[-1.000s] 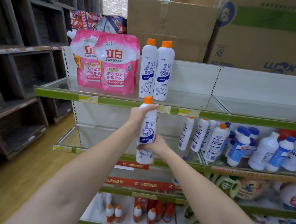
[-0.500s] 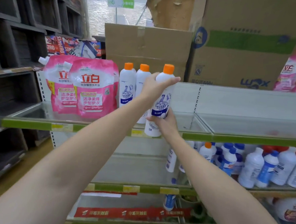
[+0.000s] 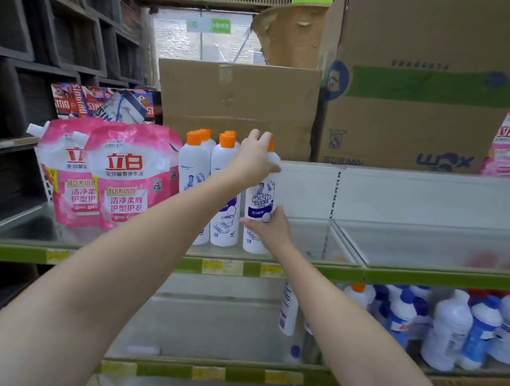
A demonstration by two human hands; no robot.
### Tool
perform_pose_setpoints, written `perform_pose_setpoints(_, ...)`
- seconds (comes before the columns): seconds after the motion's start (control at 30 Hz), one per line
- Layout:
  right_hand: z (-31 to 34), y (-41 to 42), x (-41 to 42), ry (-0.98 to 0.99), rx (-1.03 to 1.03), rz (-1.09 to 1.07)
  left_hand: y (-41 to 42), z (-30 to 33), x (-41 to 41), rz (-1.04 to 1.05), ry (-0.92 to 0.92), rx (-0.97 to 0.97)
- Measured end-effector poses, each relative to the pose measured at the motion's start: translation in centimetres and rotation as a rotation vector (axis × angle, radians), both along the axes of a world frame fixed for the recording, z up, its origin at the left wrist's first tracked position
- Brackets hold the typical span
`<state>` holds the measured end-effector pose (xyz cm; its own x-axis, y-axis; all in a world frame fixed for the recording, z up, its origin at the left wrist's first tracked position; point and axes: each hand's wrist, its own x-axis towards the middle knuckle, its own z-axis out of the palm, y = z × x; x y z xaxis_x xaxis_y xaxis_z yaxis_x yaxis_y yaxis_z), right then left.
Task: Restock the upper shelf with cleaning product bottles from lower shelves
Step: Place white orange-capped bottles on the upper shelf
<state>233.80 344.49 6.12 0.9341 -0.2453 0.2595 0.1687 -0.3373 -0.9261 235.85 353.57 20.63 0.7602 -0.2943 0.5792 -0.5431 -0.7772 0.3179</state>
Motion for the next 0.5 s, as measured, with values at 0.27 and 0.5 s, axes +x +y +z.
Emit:
perform_pose_setpoints(0.27, 1.9, -1.5, 5.8, 0.221, -0.316, 0.109, -0.2, 3.1, 2.3, 0.195, -0.019, 0.374)
perform_pose_setpoints(0.5, 0.8, -1.8, 9.7, 0.196, -0.346, 0.068, -1.6, 2.4, 5.9, 0.255, -0.033, 0.391)
